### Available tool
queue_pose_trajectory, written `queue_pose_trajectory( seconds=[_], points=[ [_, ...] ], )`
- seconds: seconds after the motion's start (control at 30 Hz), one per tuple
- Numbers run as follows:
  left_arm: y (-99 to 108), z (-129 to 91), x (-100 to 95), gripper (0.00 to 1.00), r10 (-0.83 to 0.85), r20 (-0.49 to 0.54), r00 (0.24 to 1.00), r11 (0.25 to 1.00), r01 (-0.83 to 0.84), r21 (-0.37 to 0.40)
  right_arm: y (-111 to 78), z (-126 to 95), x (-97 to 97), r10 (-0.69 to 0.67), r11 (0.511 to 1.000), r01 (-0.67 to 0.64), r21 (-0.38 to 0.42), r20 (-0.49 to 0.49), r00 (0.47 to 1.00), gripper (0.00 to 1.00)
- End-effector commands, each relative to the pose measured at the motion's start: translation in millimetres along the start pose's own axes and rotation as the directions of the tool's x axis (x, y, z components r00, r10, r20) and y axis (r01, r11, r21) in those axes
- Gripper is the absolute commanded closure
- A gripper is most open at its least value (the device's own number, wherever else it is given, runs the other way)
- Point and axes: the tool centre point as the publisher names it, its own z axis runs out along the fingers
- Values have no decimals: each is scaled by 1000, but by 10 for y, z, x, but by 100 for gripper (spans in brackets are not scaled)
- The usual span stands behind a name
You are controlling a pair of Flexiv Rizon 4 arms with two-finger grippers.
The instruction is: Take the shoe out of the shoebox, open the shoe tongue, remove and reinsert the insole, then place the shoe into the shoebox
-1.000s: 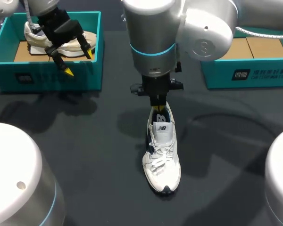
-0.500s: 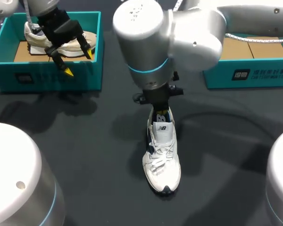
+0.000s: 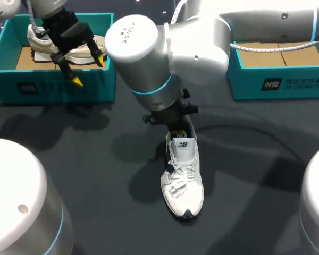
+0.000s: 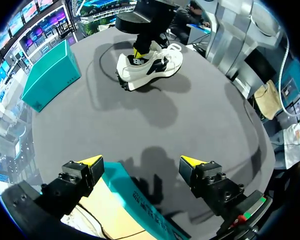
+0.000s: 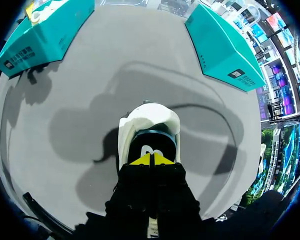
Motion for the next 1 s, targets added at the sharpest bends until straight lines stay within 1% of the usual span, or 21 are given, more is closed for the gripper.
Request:
queue_pose_trajectory(
  seconds=[0.03, 0.17, 0.3, 0.37, 0.57, 0.67, 0.73, 0.8, 0.9, 1.0],
  points=[
    [-4, -2, 12, 0, 0, 1, 1000, 1000, 0, -3, -36, 106, -20, 16, 1000, -16, 1, 14, 1000, 100],
    [-4, -2, 12, 0, 0, 1, 1000, 1000, 0, -3, -65, 136, -81, 34, 999, -33, -15, 52, 998, 100],
    [-4, -2, 12, 0, 0, 1, 1000, 1000, 0, -3, -92, 240, -116, 47, 999, -45, -23, 76, 996, 100],
    [-4, -2, 12, 0, 0, 1, 1000, 1000, 0, -3, -93, 312, -114, 49, 999, -48, -13, 95, 994, 100],
    [-4, -2, 12, 0, 0, 1, 1000, 1000, 0, -3, -94, 507, -81, 25, 999, -27, 24, 81, 996, 100],
    [-4, -2, 12, 0, 0, 1, 1000, 1000, 0, -3, -98, 549, -58, 14, 999, -16, 28, 65, 998, 100],
    [-4, -2, 12, 0, 0, 1, 1000, 1000, 0, -3, -104, 539, -40, 9, 1000, -10, 22, 57, 998, 100],
    [-4, -2, 12, 0, 0, 1, 1000, 1000, 0, -3, -112, 470, -32, 4, 1000, -5, 12, 73, 997, 100],
    [-4, -2, 12, 0, 0, 1, 1000, 1000, 0, -3, -133, 345, -52, 5, 1000, -5, 0, 114, 993, 100],
    [-4, -2, 12, 0, 0, 1, 1000, 1000, 0, -3, -150, 273, -71, 9, 1000, -13, 22, 173, 985, 100]
  ],
)
